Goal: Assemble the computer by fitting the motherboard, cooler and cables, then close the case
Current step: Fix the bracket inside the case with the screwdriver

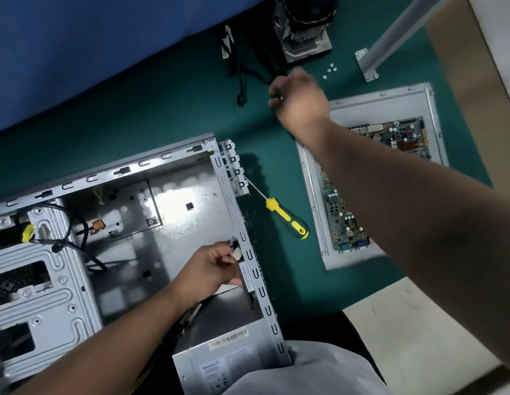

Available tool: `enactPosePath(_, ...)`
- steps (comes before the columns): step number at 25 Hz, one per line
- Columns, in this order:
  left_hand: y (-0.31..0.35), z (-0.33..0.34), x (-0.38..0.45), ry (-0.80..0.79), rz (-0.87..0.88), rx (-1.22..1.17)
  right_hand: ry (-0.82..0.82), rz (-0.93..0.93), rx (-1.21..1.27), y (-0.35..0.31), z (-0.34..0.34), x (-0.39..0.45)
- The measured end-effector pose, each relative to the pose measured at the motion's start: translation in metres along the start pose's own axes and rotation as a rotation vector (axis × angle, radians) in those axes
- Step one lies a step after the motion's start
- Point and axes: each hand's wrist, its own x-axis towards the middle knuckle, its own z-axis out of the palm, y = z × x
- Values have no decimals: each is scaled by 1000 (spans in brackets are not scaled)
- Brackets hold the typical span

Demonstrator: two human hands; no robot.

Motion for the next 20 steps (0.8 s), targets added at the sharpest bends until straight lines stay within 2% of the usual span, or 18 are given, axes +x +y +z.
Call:
enactPosePath(5,1,0,-1,-6,1,-12,5,-40,-80,0,13,6)
enactPosePath(9,4,1,-3,-20,-4,4,25,-56,-19,-7,6,-11)
enactPosePath(11,7,1,-3,-27,-8,14,34,-83,141,-10,1,-45)
enactPosePath(14,10,1,-4,-36,-9,44,29,-66,533,-8,1,-132)
enactPosePath(16,12,3,-6,-41,-11,60,-32,26,723,-2,9,-189)
enactPosePath(20,11,3,-8,-10,-19,113,-247,354,1077,10,38,-262)
